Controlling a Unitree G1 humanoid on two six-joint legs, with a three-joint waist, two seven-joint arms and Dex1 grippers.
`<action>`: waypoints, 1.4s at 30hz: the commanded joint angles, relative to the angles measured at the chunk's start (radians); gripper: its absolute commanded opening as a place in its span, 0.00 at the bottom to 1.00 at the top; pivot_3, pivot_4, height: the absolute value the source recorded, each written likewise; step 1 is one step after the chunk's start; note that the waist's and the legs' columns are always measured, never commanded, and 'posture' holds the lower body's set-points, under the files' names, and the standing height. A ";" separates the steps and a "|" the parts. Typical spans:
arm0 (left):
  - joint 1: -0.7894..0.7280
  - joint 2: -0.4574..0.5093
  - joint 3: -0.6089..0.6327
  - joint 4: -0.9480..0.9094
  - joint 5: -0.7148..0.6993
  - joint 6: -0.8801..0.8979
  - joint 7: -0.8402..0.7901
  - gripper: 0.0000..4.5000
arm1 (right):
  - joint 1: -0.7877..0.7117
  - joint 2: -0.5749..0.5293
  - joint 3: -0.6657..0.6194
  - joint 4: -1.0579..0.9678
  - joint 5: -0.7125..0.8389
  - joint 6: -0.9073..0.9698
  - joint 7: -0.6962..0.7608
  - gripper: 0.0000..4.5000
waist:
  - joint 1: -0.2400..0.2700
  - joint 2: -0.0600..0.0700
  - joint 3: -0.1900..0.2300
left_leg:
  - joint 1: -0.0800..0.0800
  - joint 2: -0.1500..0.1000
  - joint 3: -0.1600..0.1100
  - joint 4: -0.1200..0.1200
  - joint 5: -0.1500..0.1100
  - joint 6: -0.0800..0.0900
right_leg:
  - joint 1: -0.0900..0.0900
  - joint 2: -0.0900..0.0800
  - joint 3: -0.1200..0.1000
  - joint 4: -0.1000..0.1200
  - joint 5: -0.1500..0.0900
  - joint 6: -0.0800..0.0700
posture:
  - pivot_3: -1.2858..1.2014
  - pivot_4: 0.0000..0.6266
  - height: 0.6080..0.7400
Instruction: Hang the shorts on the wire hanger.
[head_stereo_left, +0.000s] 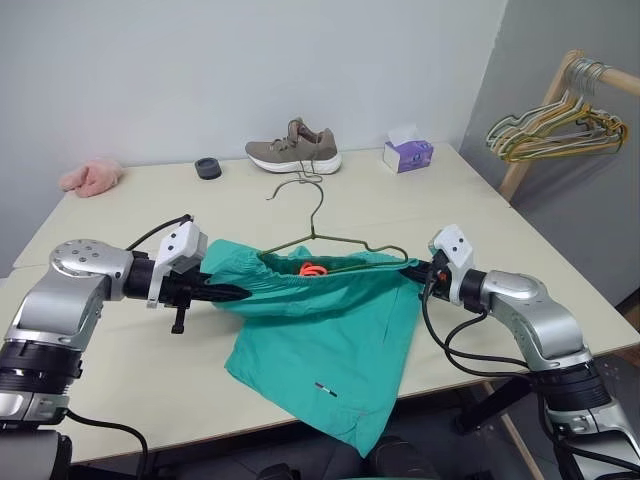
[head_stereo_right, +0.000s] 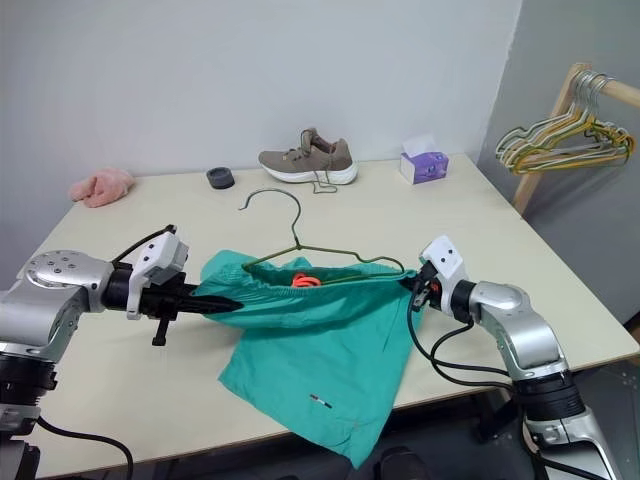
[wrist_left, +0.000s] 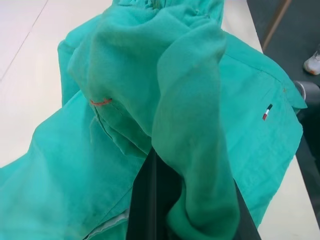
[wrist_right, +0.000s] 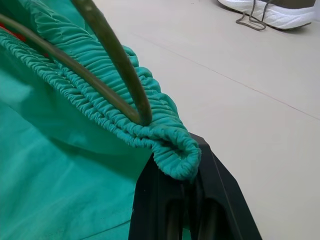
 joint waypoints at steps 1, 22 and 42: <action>-0.012 0.056 0.031 0.039 0.043 -0.017 -0.013 0.00 | -0.005 -0.054 -0.104 0.038 -0.029 0.068 -0.094 0.01 | 0.000 0.000 0.000 | 0.000 0.000 0.000 0.000 0.000 0.000 | 0.000 0.000 0.000 0.000 0.000 0.000 | 0.44 0.00 1.00; -0.062 -0.010 0.097 0.012 -0.093 0.155 0.068 0.00 | 0.013 -0.036 -0.101 -0.018 0.043 0.216 -0.155 0.01 | -0.001 0.000 0.000 | -0.001 0.000 0.000 0.000 0.000 0.000 | -0.001 0.000 0.000 0.000 0.000 0.000 | 0.44 0.00 1.00; -0.048 0.017 0.083 -0.024 -0.075 0.113 0.033 0.00 | -0.010 -0.057 -0.118 0.045 0.054 0.264 -0.175 0.01 | 0.000 0.000 0.000 | -0.001 0.000 0.000 0.000 0.000 0.000 | -0.001 0.000 0.000 0.000 0.000 0.000 | 0.44 0.00 1.00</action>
